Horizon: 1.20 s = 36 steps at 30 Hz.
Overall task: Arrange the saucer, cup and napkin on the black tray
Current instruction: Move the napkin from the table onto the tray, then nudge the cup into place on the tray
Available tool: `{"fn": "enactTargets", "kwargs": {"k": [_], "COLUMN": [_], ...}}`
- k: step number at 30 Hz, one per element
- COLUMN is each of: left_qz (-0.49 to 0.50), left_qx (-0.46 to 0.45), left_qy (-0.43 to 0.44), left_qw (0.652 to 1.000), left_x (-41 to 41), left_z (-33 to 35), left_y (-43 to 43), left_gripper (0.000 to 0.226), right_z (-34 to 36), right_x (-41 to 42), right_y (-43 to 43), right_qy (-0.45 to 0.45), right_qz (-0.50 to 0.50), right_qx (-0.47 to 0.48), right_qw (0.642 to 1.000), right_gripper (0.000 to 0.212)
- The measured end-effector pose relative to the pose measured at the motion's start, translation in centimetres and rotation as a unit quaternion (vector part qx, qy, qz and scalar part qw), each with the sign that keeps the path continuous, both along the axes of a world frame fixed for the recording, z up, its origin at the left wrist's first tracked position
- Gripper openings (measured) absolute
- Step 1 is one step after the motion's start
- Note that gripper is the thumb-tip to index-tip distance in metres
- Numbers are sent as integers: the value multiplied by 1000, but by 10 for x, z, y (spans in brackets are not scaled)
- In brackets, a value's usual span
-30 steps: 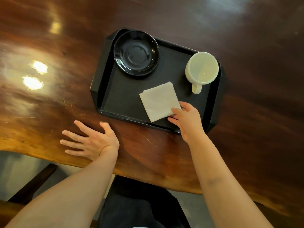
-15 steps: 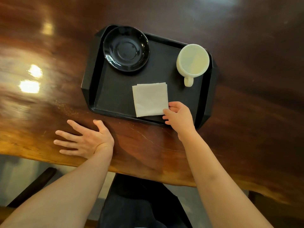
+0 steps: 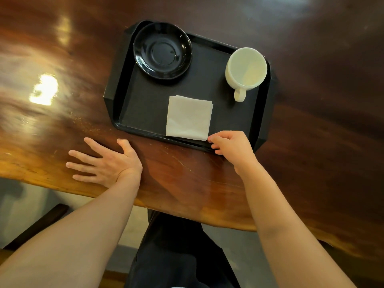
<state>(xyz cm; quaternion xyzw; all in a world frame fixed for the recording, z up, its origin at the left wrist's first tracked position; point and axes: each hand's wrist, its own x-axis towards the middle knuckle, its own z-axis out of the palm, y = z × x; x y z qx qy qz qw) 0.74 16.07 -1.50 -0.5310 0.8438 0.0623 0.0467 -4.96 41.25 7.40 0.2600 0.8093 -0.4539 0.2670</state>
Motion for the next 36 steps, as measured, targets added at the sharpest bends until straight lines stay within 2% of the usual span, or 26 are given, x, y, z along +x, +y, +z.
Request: {"fn": "enactTargets", "kwargs": {"k": [6, 11, 19, 24, 30, 36], "left_qz": [3, -3, -11, -45, -34, -13], "left_qx": [3, 10, 24, 83, 155, 134], "left_qy": [-4, -9, -58, -51, -79, -65], "left_qw": [1000, 1000, 998, 994, 984, 989], "left_x": [-1, 0, 1, 18, 20, 16], "left_z": [2, 6, 16, 28, 38, 28], "left_y": [1, 2, 6, 73, 139, 151], "left_gripper": [85, 84, 83, 83, 88, 94], "right_z": [9, 20, 34, 37, 36, 31], "right_x": [7, 10, 6, -9, -20, -27], "right_y": [-1, 2, 33, 33, 33, 37], "right_qy": [16, 43, 59, 54, 51, 48], "right_qz": [156, 186, 120, 55, -25, -101], "right_qx": [32, 38, 40, 23, -12, -64], "right_qw": [987, 981, 990, 997, 998, 992], "right_gripper": [21, 21, 23, 24, 30, 34]}}
